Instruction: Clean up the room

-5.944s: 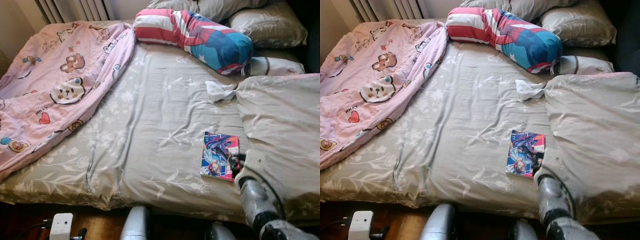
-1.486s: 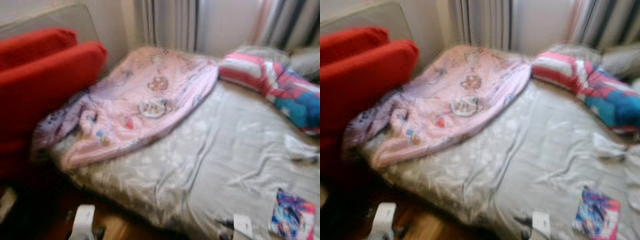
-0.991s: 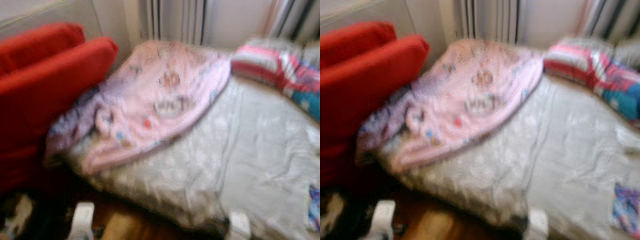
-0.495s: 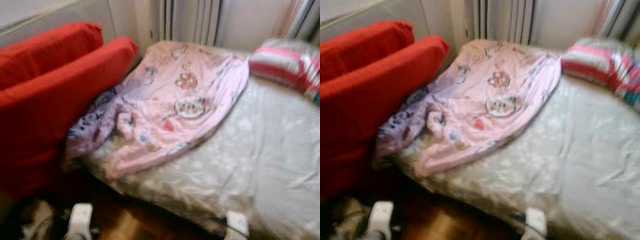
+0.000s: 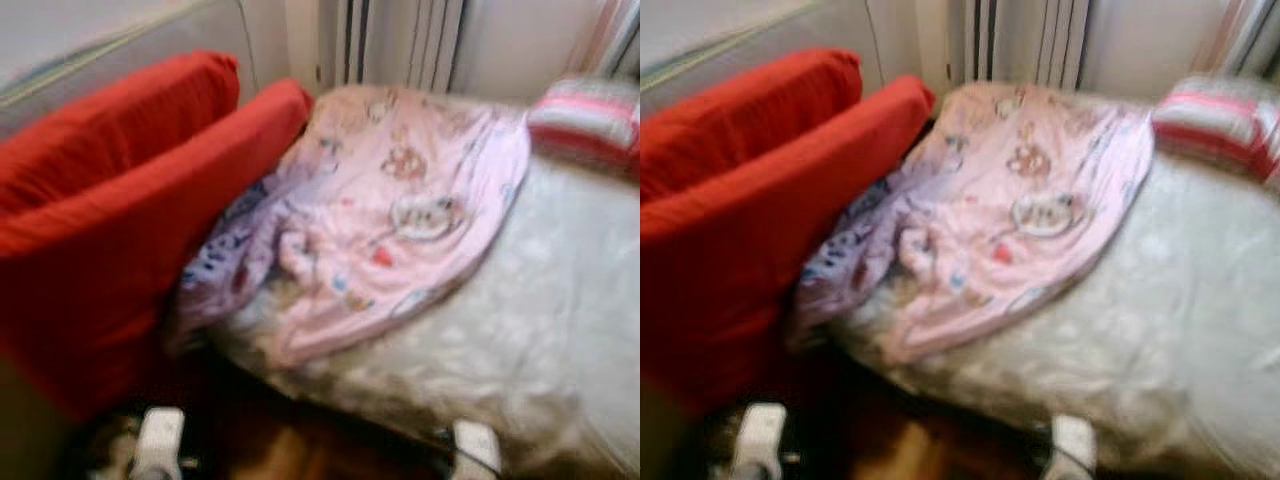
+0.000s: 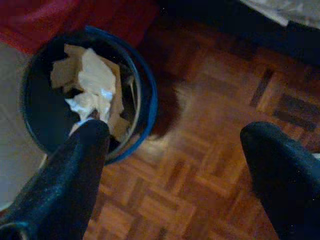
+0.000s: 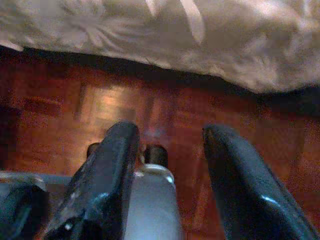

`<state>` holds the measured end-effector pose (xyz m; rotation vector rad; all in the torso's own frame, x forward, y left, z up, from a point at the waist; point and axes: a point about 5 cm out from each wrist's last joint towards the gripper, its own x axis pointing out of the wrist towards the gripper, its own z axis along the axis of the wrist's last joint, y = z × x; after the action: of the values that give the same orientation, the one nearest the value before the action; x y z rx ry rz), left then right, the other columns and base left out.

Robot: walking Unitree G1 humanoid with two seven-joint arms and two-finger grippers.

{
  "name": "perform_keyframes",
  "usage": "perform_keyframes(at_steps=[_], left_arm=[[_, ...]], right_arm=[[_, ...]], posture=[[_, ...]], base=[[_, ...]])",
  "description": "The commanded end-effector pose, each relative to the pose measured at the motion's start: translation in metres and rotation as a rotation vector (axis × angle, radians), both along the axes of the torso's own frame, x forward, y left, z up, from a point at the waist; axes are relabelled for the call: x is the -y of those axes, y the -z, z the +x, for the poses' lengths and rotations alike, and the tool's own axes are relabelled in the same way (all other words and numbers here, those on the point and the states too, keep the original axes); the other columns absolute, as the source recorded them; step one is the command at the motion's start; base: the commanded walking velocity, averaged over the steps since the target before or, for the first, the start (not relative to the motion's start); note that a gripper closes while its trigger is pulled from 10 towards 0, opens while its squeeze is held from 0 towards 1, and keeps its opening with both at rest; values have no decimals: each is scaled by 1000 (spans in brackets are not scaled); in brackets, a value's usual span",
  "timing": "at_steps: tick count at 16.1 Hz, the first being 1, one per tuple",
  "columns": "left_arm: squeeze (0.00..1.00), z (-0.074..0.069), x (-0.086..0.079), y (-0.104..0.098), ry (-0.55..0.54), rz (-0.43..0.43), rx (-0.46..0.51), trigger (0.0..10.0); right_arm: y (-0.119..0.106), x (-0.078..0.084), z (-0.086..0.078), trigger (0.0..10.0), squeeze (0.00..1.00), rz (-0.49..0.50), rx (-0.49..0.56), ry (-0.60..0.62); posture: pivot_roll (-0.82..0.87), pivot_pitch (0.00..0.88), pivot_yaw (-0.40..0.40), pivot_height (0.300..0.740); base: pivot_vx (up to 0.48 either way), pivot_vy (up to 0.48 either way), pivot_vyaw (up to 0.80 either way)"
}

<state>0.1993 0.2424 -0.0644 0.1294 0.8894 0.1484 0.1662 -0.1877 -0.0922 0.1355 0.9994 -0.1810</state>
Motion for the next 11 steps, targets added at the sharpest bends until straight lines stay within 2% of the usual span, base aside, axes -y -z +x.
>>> perform_keyframes(at_steps=[1, 2, 11], left_arm=[[0, -2, -6, 0, -4, 15, -11, 10000], [0, -2, -6, 0, -5, 14, -10, 10000], [0, -1, -5, -1, -12, -2, 20, 10000]], right_arm=[[-1, -5, 4, 10000, 0, 13, 11, 5], [-1, -5, 4, 10000, 0, 14, 13, 7], [-5, -3, 11, 10000, 0, 17, 45, 20]], posture=[[172, 67, 22, 740], [171, 67, 22, 740], [172, 70, 16, 740]], base=[[0, 480, 0], [0, 480, 0], [0, 0, 0]])
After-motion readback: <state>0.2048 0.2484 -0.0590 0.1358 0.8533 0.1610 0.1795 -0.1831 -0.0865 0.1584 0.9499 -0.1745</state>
